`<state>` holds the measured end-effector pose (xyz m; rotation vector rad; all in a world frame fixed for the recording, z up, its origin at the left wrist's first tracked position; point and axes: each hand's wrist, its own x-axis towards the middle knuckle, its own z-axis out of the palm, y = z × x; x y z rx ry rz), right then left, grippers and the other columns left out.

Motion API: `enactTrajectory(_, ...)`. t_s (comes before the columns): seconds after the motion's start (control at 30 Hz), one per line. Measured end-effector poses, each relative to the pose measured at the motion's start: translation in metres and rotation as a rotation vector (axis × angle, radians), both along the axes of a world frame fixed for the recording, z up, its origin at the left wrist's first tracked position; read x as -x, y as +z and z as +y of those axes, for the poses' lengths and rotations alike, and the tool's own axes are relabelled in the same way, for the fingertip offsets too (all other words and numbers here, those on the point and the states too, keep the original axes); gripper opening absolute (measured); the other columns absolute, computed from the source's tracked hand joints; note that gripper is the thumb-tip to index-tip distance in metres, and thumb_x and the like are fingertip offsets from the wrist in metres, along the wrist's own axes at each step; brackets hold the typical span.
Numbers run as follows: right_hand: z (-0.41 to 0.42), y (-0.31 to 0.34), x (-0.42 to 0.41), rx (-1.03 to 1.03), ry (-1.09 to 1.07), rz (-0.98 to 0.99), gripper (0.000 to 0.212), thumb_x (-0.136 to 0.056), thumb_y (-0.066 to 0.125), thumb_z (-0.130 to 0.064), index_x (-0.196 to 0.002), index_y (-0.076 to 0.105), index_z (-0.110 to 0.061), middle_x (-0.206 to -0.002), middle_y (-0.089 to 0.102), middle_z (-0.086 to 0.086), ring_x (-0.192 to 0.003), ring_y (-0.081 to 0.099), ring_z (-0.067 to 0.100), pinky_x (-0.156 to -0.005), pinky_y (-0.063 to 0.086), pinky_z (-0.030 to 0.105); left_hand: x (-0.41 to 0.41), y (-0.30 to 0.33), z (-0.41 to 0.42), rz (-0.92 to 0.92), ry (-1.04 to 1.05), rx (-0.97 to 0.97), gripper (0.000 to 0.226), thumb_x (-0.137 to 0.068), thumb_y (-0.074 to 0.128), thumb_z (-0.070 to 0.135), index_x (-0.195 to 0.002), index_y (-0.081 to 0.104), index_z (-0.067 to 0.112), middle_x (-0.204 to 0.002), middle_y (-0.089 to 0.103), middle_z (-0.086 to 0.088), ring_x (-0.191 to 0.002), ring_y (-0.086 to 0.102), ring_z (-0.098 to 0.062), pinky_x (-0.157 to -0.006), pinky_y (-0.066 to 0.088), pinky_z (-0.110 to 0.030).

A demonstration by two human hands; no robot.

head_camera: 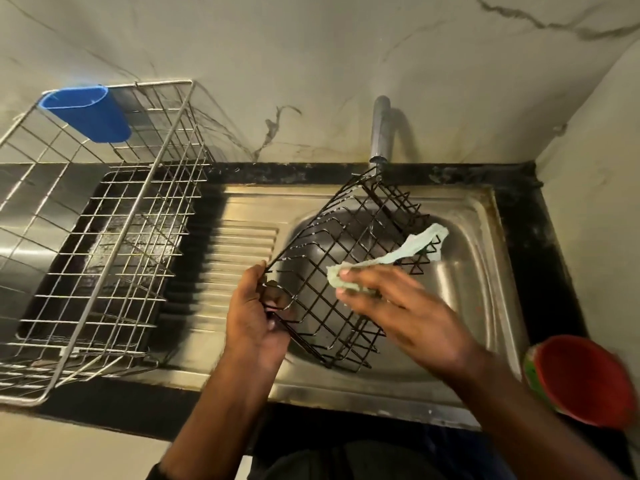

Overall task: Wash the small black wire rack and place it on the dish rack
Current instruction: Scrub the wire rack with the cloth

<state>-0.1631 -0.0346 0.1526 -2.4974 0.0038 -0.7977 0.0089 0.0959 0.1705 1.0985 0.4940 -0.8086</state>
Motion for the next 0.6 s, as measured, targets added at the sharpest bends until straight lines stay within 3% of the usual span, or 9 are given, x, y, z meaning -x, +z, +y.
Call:
enactTrajectory(0.13, -0.039, 0.011, -0.002, 0.088, -0.241, 0.018, 0.048, -0.089, 0.057, 0.011, -0.131, 0.062, -0.012, -0.135, 0.061, 0.009, -0.121, 0.057, 0.019, -0.103, 0.045, 0.017, 0.006, -0.001, 0.007, 0.001, -0.069, 0.065, 0.038, -0.093, 0.065, 0.028, -0.058, 0.051, 0.024, -0.043, 0.041, 0.007, -0.028, 0.031, -0.006, -0.031, 0.028, -0.016)
enactTrajectory(0.23, -0.065, 0.033, -0.006, -0.175, -0.467, 0.004, 0.033, -0.094, 0.061, 0.003, -0.121, 0.070, -0.012, -0.128, 0.066, 0.003, -0.117, 0.062, 0.012, -0.101, 0.037, 0.004, 0.015, 0.003, 0.006, -0.018, -0.074, 0.046, 0.034, -0.093, 0.066, 0.029, -0.062, 0.053, 0.023, -0.045, 0.044, 0.005, -0.026, 0.031, -0.005, -0.032, 0.029, -0.017)
enactTrajectory(0.33, -0.048, 0.046, -0.012, -0.268, -0.327, -0.059, 0.034, -0.092, 0.065, 0.001, -0.119, 0.070, -0.017, -0.126, 0.066, 0.000, -0.115, 0.064, 0.012, -0.098, 0.051, 0.018, 0.022, 0.009, 0.003, -0.075, -0.073, 0.009, 0.030, -0.091, 0.068, 0.027, -0.064, 0.056, 0.023, -0.047, 0.048, 0.006, -0.031, 0.040, -0.008, -0.039, 0.033, -0.020)
enactTrajectory(0.47, 0.003, 0.043, -0.013, 0.004, 0.096, -0.044, 0.042, -0.092, 0.068, -0.001, -0.130, 0.064, -0.017, -0.128, 0.062, 0.000, -0.113, 0.057, 0.013, -0.095, 0.049, 0.023, 0.027, 0.021, 0.000, -0.103, -0.088, 0.037, 0.026, -0.093, 0.066, 0.028, -0.069, 0.066, 0.018, -0.055, 0.058, 0.003, -0.046, 0.054, -0.012, -0.052, 0.046, -0.025)
enactTrajectory(0.53, -0.004, 0.041, -0.013, 0.026, 0.100, -0.054, 0.043, -0.090, 0.069, 0.001, -0.129, 0.065, -0.014, -0.128, 0.062, 0.001, -0.113, 0.057, 0.015, -0.098, 0.046, 0.019, 0.028, 0.024, 0.001, -0.097, -0.085, 0.041, 0.028, -0.095, 0.064, 0.027, -0.068, 0.063, 0.017, -0.049, 0.056, 0.004, -0.037, 0.050, -0.010, -0.042, 0.044, -0.019)
enactTrajectory(0.6, -0.024, 0.039, -0.013, 0.049, -0.044, -0.072, 0.039, -0.088, 0.070, 0.002, -0.124, 0.068, -0.012, -0.124, 0.064, 0.004, -0.112, 0.057, 0.016, -0.100, 0.043, 0.015, 0.029, 0.026, 0.002, -0.095, -0.066, 0.009, 0.029, -0.096, 0.063, 0.025, -0.068, 0.057, 0.019, -0.044, 0.049, 0.006, -0.029, 0.041, -0.007, -0.033, 0.033, -0.014)
